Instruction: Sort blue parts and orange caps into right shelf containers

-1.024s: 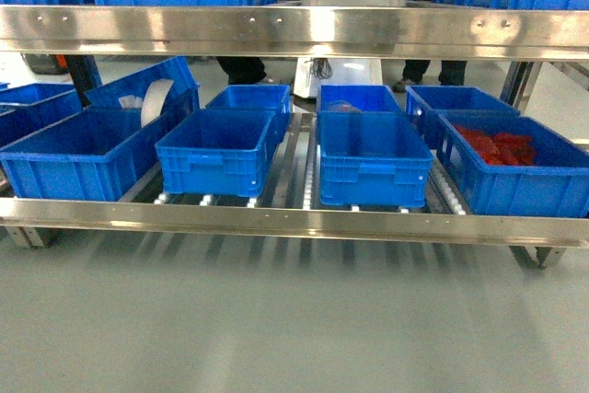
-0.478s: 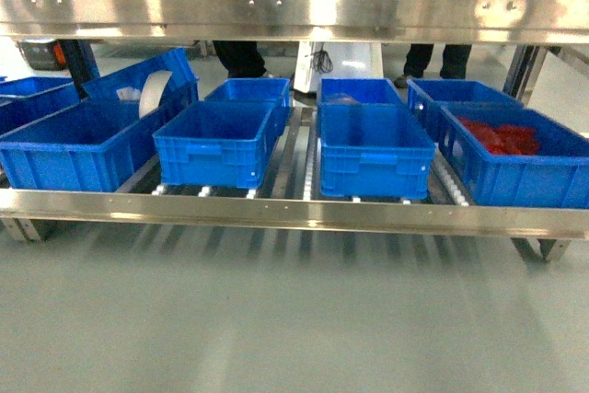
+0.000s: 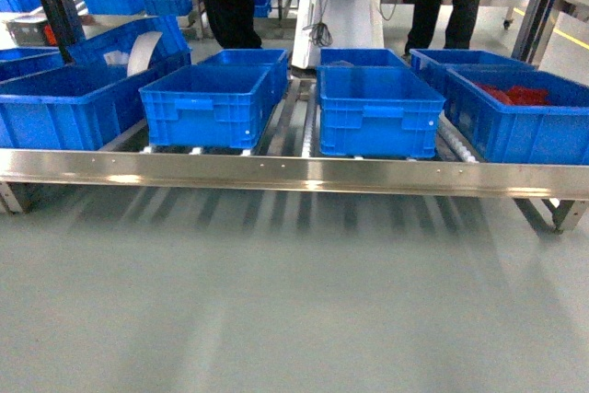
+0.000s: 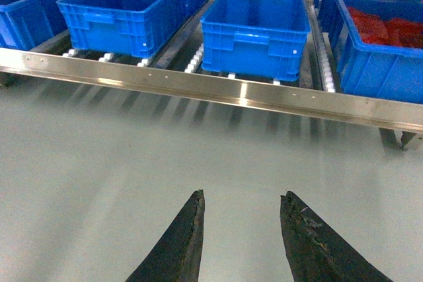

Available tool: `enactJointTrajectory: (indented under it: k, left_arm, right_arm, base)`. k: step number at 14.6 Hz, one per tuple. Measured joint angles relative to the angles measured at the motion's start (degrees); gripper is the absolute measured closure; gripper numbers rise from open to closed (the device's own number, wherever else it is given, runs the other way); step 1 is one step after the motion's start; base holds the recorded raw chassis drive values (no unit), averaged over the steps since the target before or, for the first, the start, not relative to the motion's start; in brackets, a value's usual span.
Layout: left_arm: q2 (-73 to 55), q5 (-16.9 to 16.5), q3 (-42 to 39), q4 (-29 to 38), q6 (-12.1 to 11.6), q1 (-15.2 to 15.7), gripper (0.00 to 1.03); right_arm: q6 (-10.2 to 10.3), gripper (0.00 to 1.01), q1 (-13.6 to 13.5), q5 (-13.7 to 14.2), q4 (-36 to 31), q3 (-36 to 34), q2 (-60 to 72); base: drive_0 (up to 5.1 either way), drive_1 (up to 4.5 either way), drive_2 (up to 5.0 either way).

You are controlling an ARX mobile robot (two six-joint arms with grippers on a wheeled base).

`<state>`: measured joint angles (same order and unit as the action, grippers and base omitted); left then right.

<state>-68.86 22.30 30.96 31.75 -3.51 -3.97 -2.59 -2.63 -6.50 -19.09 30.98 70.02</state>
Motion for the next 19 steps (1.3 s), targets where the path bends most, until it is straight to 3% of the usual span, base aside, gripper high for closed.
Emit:
enactJointTrajectory:
  k: [19]
  left_arm:
    - [0.0, 0.0, 0.0, 0.3, 0.0, 0.0, 0.59]
  right_arm:
    - [0.0, 0.67, 0.0, 0.0, -0.2, 0.0, 0.0]
  base:
    - [0.0, 0.0, 0.0]
